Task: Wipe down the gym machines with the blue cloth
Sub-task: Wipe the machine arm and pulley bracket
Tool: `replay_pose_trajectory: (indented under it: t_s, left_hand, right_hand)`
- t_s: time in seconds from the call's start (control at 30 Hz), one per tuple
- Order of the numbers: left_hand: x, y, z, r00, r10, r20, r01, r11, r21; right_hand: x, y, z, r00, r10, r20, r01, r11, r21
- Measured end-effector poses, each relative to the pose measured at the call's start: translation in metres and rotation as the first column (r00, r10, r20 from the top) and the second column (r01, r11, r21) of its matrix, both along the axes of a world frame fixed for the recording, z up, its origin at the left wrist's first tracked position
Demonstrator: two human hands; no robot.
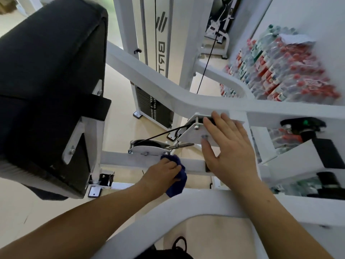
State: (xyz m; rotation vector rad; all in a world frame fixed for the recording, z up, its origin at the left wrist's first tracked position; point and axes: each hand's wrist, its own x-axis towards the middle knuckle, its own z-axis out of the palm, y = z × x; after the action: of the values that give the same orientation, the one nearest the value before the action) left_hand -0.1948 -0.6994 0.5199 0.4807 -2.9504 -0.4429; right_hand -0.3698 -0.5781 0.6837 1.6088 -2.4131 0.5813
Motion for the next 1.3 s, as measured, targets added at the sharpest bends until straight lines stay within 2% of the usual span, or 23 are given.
replay_pose_trajectory:
  t_s: [0.03, 0.17, 0.27, 0.37, 0.43, 0.5, 0.53, 0.6, 0.67, 0.83, 0.9, 1.1, 1.23, 1.3]
  left_hand:
    - [-0.005, 0.0, 0.0, 0.999, -0.043, 0.003, 0.042, 0.999, 0.031]
    - [0.014, -0.009, -0.007, 1.0, 0.023, -0.019, -0.018, 0.975, 0.22]
    - [0.008, -0.008, -0.01, 1.0, 0.006, -0.009, -0.004, 0.976, 0.217]
    - [-0.038, 0.003, 0.001, 0.996, -0.082, 0.02, 0.075, 0.97, 0.231]
    - [-0.066, 0.007, 0.009, 0.993, -0.117, 0.017, 0.107, 0.952, 0.287]
    - [-0.076, 0.005, 0.013, 0.995, -0.097, 0.008, 0.086, 0.914, 0.398]
    - [-0.074, 0.003, 0.013, 0.996, -0.093, 0.005, 0.081, 0.894, 0.44]
    - [-0.065, -0.001, 0.007, 0.995, -0.099, 0.014, 0.081, 0.883, 0.462]
    - [-0.06, 0.001, 0.0, 0.996, -0.088, 0.019, 0.073, 0.911, 0.405]
    - [-0.09, 0.019, 0.002, 1.0, -0.017, -0.006, 0.018, 0.944, 0.328]
    - [-0.092, 0.017, 0.001, 0.999, -0.043, -0.028, 0.049, 0.953, 0.299]
    - [-0.059, -0.011, 0.004, 1.0, -0.004, 0.016, -0.003, 0.907, 0.421]
    - [-0.09, 0.005, 0.007, 1.0, -0.024, -0.002, 0.023, 0.916, 0.4]
    - [-0.099, 0.013, 0.007, 1.0, 0.001, 0.023, -0.012, 0.889, 0.457]
  right_hand:
    - [-0.002, 0.002, 0.002, 1.0, 0.014, 0.005, -0.014, 1.0, 0.001]
    - [-0.01, 0.016, 0.003, 1.0, -0.01, 0.012, 0.01, 1.0, -0.008]
    - [-0.006, 0.015, 0.001, 0.996, -0.072, 0.058, 0.075, 0.996, -0.043]
    - [-0.007, 0.015, 0.003, 0.993, -0.053, 0.101, 0.06, 0.996, -0.064]
    - [-0.013, 0.018, 0.007, 0.961, -0.035, 0.273, 0.07, 0.99, -0.119]
    - [-0.021, 0.021, 0.01, 0.88, 0.0, 0.475, 0.092, 0.981, -0.171]
    - [-0.022, 0.021, 0.011, 0.864, 0.009, 0.503, 0.093, 0.98, -0.177]
    - [-0.021, 0.021, 0.01, 0.899, 0.004, 0.438, 0.077, 0.983, -0.167]
    - [-0.021, 0.019, 0.008, 0.92, 0.009, 0.392, 0.062, 0.984, -0.169]
    - [-0.023, 0.017, 0.007, 0.916, 0.035, 0.399, 0.055, 0.976, -0.212]
    - [-0.023, 0.016, 0.009, 0.912, 0.032, 0.409, 0.063, 0.974, -0.217]
    - [-0.022, 0.016, 0.01, 0.908, 0.009, 0.419, 0.09, 0.972, -0.217]
    - [-0.022, 0.013, 0.009, 0.911, 0.005, 0.413, 0.103, 0.966, -0.239]
    - [-0.022, 0.013, 0.009, 0.909, 0.006, 0.417, 0.103, 0.965, -0.239]
